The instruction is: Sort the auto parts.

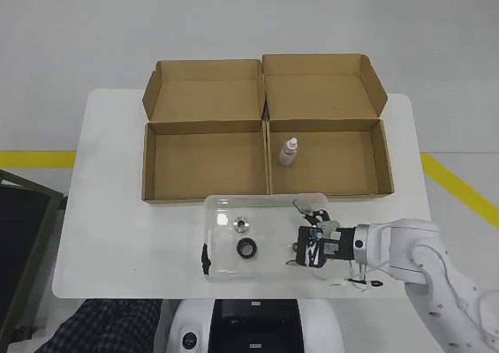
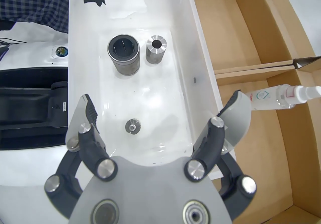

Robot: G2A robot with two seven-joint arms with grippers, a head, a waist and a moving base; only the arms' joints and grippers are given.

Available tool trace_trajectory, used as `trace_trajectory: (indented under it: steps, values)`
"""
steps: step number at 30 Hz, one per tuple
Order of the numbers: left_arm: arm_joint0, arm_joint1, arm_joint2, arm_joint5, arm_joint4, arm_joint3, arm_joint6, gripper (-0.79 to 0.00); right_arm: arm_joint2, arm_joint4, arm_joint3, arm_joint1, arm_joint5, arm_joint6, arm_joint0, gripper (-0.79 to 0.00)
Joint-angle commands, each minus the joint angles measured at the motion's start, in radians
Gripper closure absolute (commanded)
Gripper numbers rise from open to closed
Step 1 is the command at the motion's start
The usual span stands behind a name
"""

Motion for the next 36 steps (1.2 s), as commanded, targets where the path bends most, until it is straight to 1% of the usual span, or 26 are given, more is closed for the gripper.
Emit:
trace_trajectory:
  steps: [1,14,17,19,20,25,27,32,34,36]
  values:
    - [0.000,0.000,0.000,0.000,0.000,0.000,0.000,-0.785,0.001,-0.013,0.003,0.002,-0.003,-0.001,-0.002,-0.785]
    - [0.000,0.000,0.000,0.000,0.000,0.000,0.000,-0.785,-0.013,-0.114,0.020,0.015,-0.006,0.033,-0.012,-0.782]
    - [0.000,0.000,0.000,0.000,0.000,0.000,0.000,-0.785,-0.025,-0.134,0.029,0.016,-0.002,0.045,-0.005,-0.720]
    - [0.000,0.000,0.000,0.000,0.000,0.000,0.000,-0.785,-0.031,-0.142,0.032,0.017,0.000,0.051,0.000,-0.705]
    - [0.000,0.000,0.000,0.000,0.000,0.000,0.000,-0.785,-0.036,-0.148,0.033,0.017,-0.001,0.057,0.002,-0.680]
    - [0.000,0.000,0.000,0.000,0.000,0.000,0.000,-0.785,-0.065,-0.179,0.031,0.018,-0.006,0.083,0.012,-0.640]
    - [0.000,0.000,0.000,0.000,0.000,0.000,0.000,-0.785,-0.074,-0.187,0.030,0.018,-0.007,0.090,0.015,-0.637]
    - [0.000,0.000,0.000,0.000,0.000,0.000,0.000,-0.785,-0.091,-0.204,0.021,0.020,-0.003,0.113,0.017,-0.591]
    - [0.000,0.000,0.000,0.000,0.000,0.000,0.000,-0.785,-0.097,-0.214,0.015,0.021,-0.006,0.125,0.015,-0.526]
    - [0.000,0.000,0.000,0.000,0.000,0.000,0.000,-0.785,-0.104,-0.222,0.009,0.022,-0.006,0.137,0.014,-0.505]
